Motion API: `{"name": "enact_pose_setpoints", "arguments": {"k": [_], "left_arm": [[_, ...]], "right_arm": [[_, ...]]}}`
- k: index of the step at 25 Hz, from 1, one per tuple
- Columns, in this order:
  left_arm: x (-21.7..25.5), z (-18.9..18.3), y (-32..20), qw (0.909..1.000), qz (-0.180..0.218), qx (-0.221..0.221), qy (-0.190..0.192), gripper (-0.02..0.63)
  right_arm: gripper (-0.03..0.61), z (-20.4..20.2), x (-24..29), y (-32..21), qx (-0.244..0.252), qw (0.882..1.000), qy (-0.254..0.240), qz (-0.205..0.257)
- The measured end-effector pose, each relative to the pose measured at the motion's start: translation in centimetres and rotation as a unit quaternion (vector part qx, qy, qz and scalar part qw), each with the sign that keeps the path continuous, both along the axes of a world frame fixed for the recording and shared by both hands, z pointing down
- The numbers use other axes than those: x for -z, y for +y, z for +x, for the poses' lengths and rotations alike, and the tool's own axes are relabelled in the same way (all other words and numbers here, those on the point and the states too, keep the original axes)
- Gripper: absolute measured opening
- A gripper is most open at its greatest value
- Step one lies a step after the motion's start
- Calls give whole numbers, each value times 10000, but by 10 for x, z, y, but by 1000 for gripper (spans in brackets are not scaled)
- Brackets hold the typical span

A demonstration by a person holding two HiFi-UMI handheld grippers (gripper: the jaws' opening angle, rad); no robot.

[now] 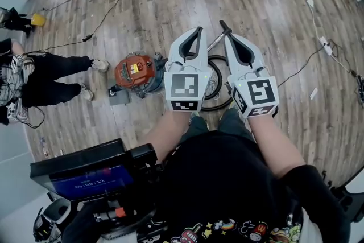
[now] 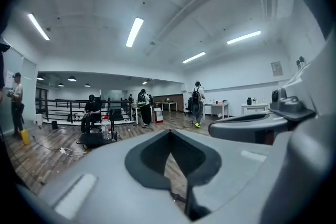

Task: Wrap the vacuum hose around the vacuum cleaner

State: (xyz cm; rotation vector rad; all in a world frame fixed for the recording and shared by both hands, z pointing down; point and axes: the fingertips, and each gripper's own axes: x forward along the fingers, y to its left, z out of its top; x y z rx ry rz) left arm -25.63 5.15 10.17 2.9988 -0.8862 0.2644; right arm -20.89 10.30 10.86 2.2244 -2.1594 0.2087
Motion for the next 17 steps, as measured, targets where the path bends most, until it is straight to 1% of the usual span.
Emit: {"name": "enact_pose_setpoints", "arguments": {"k": [3, 7, 12, 17], "left_arm": [[3, -8, -5, 10000, 13, 52, 44, 3], [2, -11, -13, 10000, -9, 80, 47, 3], [4, 1, -15, 10000, 18, -35, 34, 3], [6, 17, -17, 9999, -37, -154, 29, 3]], "right_arm": [[23, -1, 4, -4, -35, 10000, 43, 34], [23, 3, 4, -10, -103, 9999, 81, 12], [23, 10, 5, -13, -186, 9998, 63, 22], [23, 21, 8, -16, -239, 9997, 50, 13]]}}
